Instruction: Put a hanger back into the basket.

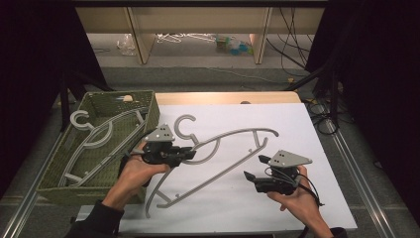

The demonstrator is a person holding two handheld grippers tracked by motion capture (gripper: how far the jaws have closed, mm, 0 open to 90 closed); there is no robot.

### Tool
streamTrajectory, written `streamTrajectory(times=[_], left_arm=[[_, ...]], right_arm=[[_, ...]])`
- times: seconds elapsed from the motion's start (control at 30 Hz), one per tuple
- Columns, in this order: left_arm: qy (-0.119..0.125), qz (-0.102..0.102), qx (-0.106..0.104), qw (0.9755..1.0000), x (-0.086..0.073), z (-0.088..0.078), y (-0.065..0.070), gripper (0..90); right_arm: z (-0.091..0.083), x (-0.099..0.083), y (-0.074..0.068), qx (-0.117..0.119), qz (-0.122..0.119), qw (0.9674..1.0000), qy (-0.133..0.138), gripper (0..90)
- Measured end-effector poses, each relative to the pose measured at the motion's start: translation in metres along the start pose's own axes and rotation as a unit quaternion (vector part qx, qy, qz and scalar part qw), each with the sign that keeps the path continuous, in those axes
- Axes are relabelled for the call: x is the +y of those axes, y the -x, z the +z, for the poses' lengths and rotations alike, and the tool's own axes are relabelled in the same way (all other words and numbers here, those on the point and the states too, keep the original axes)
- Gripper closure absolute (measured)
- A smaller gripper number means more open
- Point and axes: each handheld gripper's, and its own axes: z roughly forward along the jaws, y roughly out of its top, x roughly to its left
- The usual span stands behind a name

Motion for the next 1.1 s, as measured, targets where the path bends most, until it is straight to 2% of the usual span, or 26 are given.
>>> streamTrajectory(times=[0.03, 0.2, 0.27, 0.43, 0.6, 0.63, 0.77, 0.8, 0.9, 1.0, 1.1], left_arm=[[0.006, -0.009, 0.0, 0.9999, 0.001, -0.007, 0.002, 81.6], [0.008, -0.013, 0.0, 0.9999, 0.006, -0.021, 0.001, 81.5], [0.008, -0.013, 0.0, 0.9999, 0.008, -0.024, 0.001, 81.5], [0.01, -0.008, 0.005, 0.9999, 0.018, -0.043, -0.003, 81.4], [0.014, -0.004, 0.029, 0.9995, 0.023, -0.064, -0.008, 81.3], [0.014, -0.001, 0.031, 0.9994, 0.023, -0.068, -0.01, 81.4], [0.019, -0.017, 0.038, 0.999, 0.022, -0.081, -0.02, 81.4], [0.017, -0.024, 0.05, 0.9983, 0.022, -0.088, -0.025, 81.4], [0.022, -0.027, 0.054, 0.9979, 0.02, -0.092, -0.031, 81.3], [0.018, -0.034, 0.074, 0.9966, 0.02, -0.105, -0.043, 81.3], [0.027, -0.042, 0.085, 0.9951, 0.018, -0.11, -0.05, 81.3]], right_arm=[[-0.001, -0.001, -0.001, 0.001, 0.0, 1.0, 0.0, 28.1], [-0.002, -0.006, -0.003, 0.007, 0.002, 1.0, -0.003, 28.0], [-0.002, -0.007, -0.003, 0.008, 0.001, 1.0, -0.001, 28.0], [-0.003, -0.01, -0.003, 0.007, 0.002, 0.9999, -0.007, 28.0], [-0.004, -0.011, -0.003, 0.008, 0.004, 0.9999, -0.007, 28.1], [-0.005, -0.011, -0.003, 0.007, 0.007, 0.9999, -0.009, 28.0], [-0.005, -0.012, -0.002, 0.005, 0.004, 1.0, -0.005, 28.0], [-0.006, -0.013, -0.002, 0.004, 0.009, 0.9999, -0.006, 28.1], [-0.006, -0.013, -0.002, 0.004, 0.008, 0.9999, -0.006, 28.1], [-0.008, -0.014, -0.001, 0.003, 0.007, 0.9999, -0.013, 28.0], [-0.007, -0.014, -0.001, 0.005, 0.007, 0.9999, -0.006, 28.0]])
